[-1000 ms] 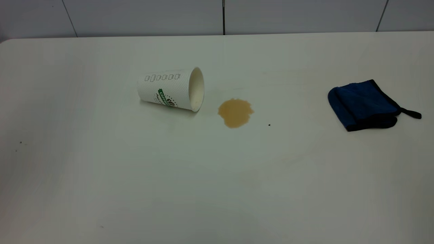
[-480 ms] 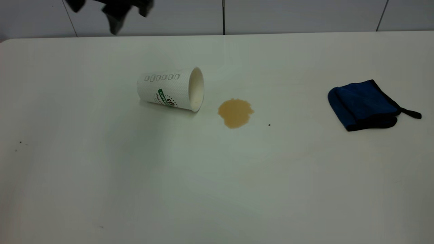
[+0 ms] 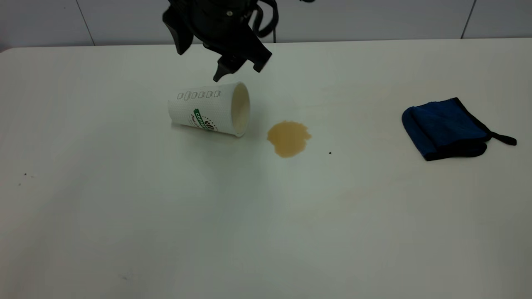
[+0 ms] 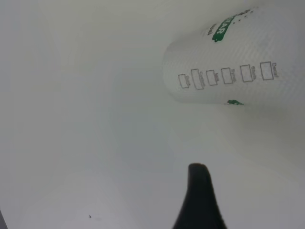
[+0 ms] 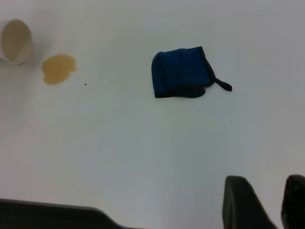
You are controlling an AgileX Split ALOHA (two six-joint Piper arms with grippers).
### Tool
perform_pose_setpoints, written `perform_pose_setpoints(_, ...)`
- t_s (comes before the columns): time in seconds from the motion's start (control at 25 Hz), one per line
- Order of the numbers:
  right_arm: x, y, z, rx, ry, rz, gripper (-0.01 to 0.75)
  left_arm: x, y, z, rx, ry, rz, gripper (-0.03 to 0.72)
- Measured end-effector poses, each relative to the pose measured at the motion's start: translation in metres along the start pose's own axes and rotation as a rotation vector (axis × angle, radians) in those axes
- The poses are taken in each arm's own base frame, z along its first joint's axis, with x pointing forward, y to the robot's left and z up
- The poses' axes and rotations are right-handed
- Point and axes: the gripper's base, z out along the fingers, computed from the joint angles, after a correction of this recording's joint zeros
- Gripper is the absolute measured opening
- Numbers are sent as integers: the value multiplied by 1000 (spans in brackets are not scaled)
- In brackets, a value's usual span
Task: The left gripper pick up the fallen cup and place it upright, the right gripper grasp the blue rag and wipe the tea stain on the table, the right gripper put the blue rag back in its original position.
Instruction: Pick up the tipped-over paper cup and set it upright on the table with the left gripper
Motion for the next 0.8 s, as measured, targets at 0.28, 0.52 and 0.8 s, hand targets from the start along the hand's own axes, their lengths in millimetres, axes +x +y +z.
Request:
perform_pose_setpoints(0.28, 0, 0, 0, 0, 0, 0, 242, -14, -25, 34, -10, 20, 13, 596)
perform_pose_setpoints(0.52, 0, 0, 0, 0, 0, 0, 242, -22, -35, 52, -39, -1, 31, 592)
perform_pose_setpoints(0.8, 0, 0, 0, 0, 0, 0, 242, -28, -46, 70, -70, -26, 52, 591)
